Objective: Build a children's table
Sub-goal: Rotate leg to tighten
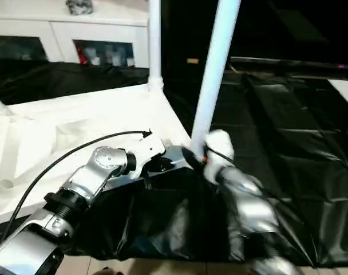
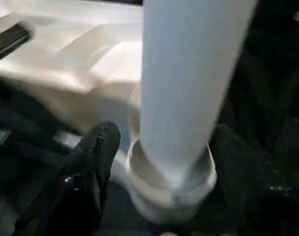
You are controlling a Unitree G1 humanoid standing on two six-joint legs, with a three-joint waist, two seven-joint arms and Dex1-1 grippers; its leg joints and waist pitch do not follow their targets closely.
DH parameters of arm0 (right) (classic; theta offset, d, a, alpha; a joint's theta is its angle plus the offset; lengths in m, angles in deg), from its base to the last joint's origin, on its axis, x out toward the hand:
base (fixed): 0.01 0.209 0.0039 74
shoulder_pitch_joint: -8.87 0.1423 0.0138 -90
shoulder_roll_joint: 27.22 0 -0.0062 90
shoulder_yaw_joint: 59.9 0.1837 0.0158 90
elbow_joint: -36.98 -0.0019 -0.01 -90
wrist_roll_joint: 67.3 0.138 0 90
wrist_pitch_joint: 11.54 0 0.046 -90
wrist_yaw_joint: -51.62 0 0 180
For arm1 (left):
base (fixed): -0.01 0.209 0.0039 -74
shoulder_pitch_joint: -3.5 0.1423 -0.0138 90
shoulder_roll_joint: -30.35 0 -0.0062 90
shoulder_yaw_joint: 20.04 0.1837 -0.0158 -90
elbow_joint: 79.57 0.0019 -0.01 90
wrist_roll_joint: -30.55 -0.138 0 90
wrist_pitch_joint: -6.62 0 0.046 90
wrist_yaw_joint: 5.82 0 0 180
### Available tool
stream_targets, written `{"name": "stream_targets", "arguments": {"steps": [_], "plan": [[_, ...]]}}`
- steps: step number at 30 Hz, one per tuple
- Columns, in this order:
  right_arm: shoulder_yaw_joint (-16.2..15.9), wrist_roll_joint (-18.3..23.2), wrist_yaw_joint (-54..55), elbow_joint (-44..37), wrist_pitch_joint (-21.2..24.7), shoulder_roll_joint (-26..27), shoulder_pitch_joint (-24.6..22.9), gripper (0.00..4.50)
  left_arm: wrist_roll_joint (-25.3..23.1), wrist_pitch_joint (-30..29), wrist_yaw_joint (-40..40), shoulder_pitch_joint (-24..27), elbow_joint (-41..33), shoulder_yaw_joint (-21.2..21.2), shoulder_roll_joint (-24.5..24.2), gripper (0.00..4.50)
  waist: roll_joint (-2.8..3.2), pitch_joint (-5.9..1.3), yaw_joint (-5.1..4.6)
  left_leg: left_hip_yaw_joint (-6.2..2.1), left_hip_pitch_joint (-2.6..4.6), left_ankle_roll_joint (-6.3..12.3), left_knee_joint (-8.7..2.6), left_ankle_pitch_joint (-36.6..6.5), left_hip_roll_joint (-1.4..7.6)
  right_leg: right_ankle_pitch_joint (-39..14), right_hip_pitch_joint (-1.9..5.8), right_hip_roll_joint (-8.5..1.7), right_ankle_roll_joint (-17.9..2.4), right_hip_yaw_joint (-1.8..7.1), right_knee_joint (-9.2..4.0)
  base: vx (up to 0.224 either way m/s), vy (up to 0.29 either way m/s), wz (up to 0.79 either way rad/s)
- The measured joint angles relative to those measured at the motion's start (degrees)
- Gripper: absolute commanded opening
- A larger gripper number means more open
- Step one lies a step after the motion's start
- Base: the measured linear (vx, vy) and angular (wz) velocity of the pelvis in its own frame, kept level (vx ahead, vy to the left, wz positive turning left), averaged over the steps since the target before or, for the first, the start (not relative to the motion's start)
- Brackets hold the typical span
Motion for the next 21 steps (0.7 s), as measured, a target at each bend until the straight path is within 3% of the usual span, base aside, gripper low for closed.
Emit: {"name": "stream_targets", "arguments": {"steps": [7, 10, 15, 17, 21], "plan": [[1.5, 6.2, -13.1, -6.8, 3.7, -8.1, -7.5, 3.15, -1.1, 2.4, -1.3, 0.0, 0.5, 0.2, -0.1, 0.00, 0.21, 0.04, 0.40, 0.00, -0.08, 0.01, -0.01, 0.0, -0.03, -0.1, -0.03, -0.03, 0.1, -0.02, -0.11, 0.000, 0.000, 0.00], [2.6, 8.0, -14.8, -8.2, 5.2, -10.3, -8.6, 3.19, 0.3, 2.2, -0.4, 0.6, -0.2, -0.7, -0.6, 0.59, 0.19, 0.06, 0.21, -0.03, -0.07, 0.01, -0.02, 0.0, -0.01, -0.1, -0.07, -0.02, 0.1, -0.06, -0.08, 0.000, 0.000, 0.00], [1.8, 9.2, -15.1, -10.1, 5.8, -8.7, -8.9, 3.19, 4.1, -0.2, 2.3, 1.3, -6.3, -3.1, -2.5, 0.85, 0.09, 0.11, 0.08, -0.10, -0.10, 0.01, -0.05, 0.0, 0.03, -0.1, -0.11, 0.00, 0.1, -0.15, -0.05, 0.000, 0.000, 0.00], [0.7, 9.3, -13.4, -9.7, 5.8, -5.1, -6.3, 3.19, 6.1, -3.9, 6.9, 2.5, -11.2, -3.7, -7.1, 1.08, 0.00, 0.17, -0.52, -0.16, -0.18, 0.00, -0.08, 0.0, 0.02, 0.0, -0.20, 0.01, 0.1, -0.18, 0.03, 0.000, 0.000, 0.00], [-1.3, 9.3, -13.0, -9.6, 5.8, -3.7, -5.0, 3.19, 7.8, -8.2, 12.3, 4.9, -15.8, -4.6, -12.4, 1.34, -0.13, 0.20, -0.27, -0.18, -0.07, -0.01, -0.08, 0.0, 0.00, -0.1, -0.21, 0.01, 0.1, -0.15, -0.03, 0.000, 0.000, 0.00]]}}
